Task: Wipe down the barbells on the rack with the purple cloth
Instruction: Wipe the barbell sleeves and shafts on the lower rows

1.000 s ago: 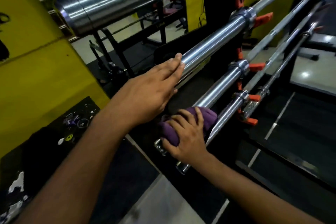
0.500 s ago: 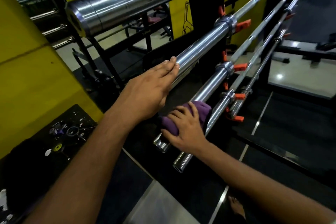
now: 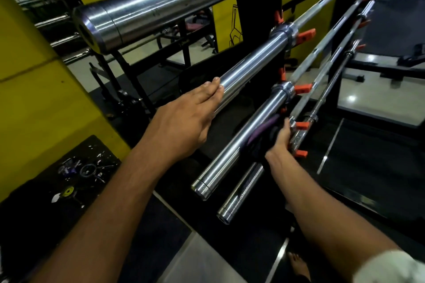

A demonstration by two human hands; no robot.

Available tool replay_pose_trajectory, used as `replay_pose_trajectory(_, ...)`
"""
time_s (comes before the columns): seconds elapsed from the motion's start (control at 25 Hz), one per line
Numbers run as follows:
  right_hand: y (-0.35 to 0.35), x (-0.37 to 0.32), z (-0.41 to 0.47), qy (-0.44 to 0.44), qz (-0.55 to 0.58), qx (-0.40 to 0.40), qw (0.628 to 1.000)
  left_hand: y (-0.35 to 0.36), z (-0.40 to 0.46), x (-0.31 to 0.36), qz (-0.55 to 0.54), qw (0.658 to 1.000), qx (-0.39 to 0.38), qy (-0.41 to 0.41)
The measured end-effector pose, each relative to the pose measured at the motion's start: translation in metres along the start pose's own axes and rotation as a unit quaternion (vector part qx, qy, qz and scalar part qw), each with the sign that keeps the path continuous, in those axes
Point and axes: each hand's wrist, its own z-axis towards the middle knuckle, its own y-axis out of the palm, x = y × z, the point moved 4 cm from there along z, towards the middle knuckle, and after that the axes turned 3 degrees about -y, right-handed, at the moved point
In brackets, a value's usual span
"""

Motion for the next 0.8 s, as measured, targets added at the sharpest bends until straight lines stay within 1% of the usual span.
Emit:
replay_pose_trajectory(0.12, 0.011, 0.016, 0.015, 0.009, -0.064, 0.017, 0.998, 0.0, 0.0, -0.001, -0.001, 1.0, -0.003, 0.001)
replay_pose_trajectory(0.24, -0.007, 0.066, -0.027, 0.083, -0.068, -0.036, 0.994, 0.0, -0.001, 0.0, -0.003, 1.0, 0.01, -0.003)
replay_pose_trajectory(0.32, -0.008, 0.089, -0.062, 0.105, -0.068, -0.072, 0.989, 0.0, -0.001, 0.0, -0.005, 1.0, 0.008, -0.002)
replay_pose_trajectory(0.36, -0.007, 0.089, -0.066, 0.098, -0.077, -0.071, 0.99, 0.0, -0.001, -0.001, -0.006, 1.0, 0.01, -0.002)
replay_pose_trajectory(0.44, -0.001, 0.071, -0.05, 0.083, -0.074, -0.033, 0.993, 0.001, -0.002, -0.004, -0.012, 1.0, 0.009, -0.003)
replay_pose_trajectory(0.56, 0.013, 0.028, -0.006, 0.022, -0.017, -0.04, 0.999, 0.001, -0.002, -0.003, -0.031, 0.999, 0.008, 0.0)
replay_pose_trajectory(0.64, 0.007, 0.03, 0.006, 0.003, -0.038, -0.023, 0.999, 0.001, -0.001, -0.005, -0.038, 0.999, 0.011, -0.003)
replay_pose_trajectory(0.72, 0.0, 0.051, -0.006, 0.024, -0.021, -0.042, 0.999, 0.002, -0.002, -0.005, -0.043, 0.999, 0.016, -0.01)
replay_pose_trajectory(0.8, -0.002, 0.077, -0.033, 0.069, 0.009, -0.076, 0.995, 0.001, -0.001, -0.005, -0.043, 0.999, 0.02, -0.007)
